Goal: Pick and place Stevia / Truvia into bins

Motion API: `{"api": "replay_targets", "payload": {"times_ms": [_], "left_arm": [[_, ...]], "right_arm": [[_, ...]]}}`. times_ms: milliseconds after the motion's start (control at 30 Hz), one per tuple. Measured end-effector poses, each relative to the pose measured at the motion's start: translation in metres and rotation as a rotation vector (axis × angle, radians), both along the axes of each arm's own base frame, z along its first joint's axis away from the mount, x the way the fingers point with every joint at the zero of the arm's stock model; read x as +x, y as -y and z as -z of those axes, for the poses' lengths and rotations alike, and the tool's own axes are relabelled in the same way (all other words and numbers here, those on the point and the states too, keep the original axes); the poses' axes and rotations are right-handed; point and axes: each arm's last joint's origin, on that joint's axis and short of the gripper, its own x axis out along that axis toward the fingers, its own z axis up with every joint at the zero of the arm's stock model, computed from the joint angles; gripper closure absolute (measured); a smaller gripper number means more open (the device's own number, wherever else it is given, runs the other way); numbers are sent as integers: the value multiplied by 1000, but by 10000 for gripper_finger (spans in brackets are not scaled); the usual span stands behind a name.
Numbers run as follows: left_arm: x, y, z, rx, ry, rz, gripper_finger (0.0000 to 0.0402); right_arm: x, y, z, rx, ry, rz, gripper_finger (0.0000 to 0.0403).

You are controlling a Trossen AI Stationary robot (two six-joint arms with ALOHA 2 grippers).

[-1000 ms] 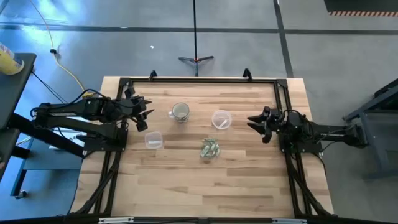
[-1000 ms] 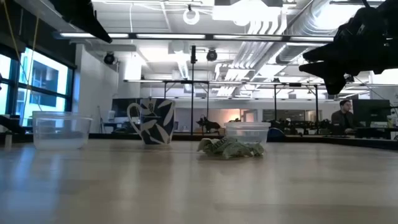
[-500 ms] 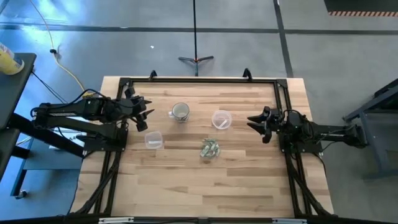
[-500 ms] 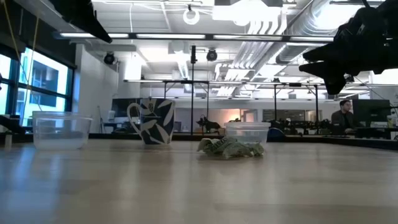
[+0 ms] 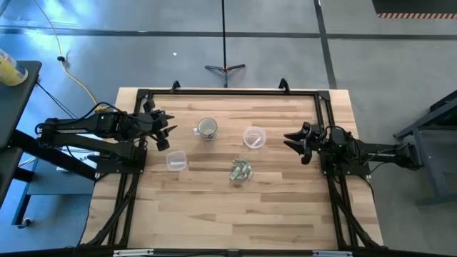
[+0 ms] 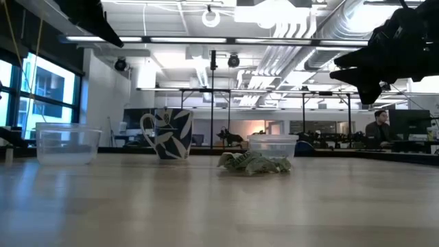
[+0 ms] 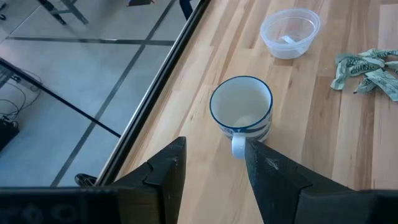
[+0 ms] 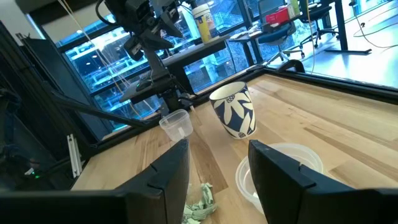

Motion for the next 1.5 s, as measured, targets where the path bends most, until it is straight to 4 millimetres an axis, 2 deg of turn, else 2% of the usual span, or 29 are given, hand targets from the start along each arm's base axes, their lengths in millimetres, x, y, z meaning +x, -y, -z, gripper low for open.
{"api": "replay_targets", "payload": {"times_ms": [467,733,900,933,1033,1167,1267,1367,1433,1500], "left_arm": [[0,0,0,0,0,0,202],[0,0,0,0,0,0,202],[0,0,0,0,0,0,202],[0,0,0,0,0,0,202],[0,0,0,0,0,0,202],[0,0,0,0,0,0,202],[0,0,0,0,0,0,202],[0,0,0,0,0,0,202],[0,0,0,0,0,0,202],[0,0,0,0,0,0,202]], "right_arm": [[0,0,0,0,0,0,247],[-4,11,2,-359,-163,363,247],[-5,12,1,-426,-187,411,245],[-4,11,0,-404,-158,402,245],[-3,8,-7,-155,21,277,246],[-2,6,-13,152,184,189,246],[-2,3,-21,364,300,52,243],[-4,1,-27,462,378,-36,242],[-4,0,-31,450,408,-61,242],[-5,1,-32,390,418,-5,241]]}}
